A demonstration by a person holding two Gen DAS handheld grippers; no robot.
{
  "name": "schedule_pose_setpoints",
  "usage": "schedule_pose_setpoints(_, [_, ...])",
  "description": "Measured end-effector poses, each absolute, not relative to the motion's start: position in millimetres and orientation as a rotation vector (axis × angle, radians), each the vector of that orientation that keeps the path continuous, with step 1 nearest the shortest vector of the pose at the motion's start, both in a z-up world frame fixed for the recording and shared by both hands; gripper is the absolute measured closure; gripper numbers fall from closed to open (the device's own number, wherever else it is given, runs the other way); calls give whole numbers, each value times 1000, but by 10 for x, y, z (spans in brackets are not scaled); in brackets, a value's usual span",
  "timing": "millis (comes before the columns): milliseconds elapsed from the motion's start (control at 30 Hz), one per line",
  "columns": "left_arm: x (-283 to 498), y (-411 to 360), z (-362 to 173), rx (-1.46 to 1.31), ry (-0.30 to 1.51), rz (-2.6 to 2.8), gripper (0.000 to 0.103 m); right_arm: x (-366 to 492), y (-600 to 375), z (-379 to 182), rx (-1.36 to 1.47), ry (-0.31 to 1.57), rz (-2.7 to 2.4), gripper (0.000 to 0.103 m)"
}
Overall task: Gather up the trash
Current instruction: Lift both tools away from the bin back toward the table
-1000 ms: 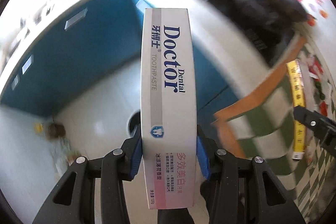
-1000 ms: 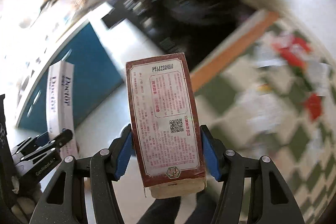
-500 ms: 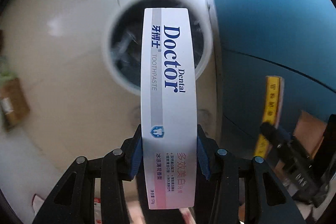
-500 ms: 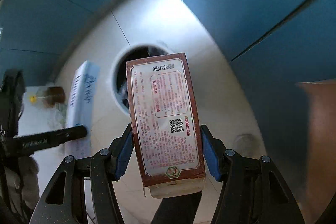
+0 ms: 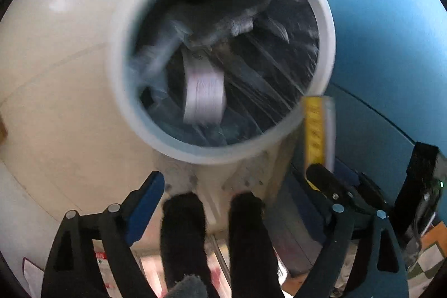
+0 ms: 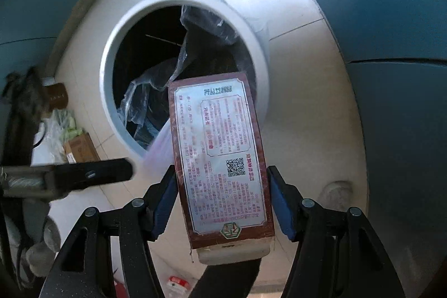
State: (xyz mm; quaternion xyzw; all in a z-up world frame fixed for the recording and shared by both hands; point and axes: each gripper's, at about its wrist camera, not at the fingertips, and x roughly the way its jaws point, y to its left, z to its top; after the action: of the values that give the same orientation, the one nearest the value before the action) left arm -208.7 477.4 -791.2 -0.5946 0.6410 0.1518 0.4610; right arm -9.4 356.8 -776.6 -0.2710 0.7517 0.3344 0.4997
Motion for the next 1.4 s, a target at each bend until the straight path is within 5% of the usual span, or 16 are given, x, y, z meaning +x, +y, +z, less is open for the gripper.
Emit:
schedule_pose_setpoints(67, [-2105,4909,-7758,-1411,1576,427,11,-87,3597,-7774,-655,1809,801,11])
schedule_pose_setpoints(233, [-2172,4981,-7414,-1181,1536,653,11,-153,3602,-7702,-674,1718,776,0])
schedule_pose_setpoints(433, [-2178,4924,-7153,-867,1516,827,11,-267,3584,-7518,-750,1542,756,0])
schedule_pose_setpoints(733, [-2067,4670,-6665,-796,1431,896,11,-457,3531,-6997,-765,1425,799,0])
schedule_pose_setpoints(1400, [-2412,3885,-3991,-734,1270,934,11,-856,2856,-4014,-682,1279,950,0])
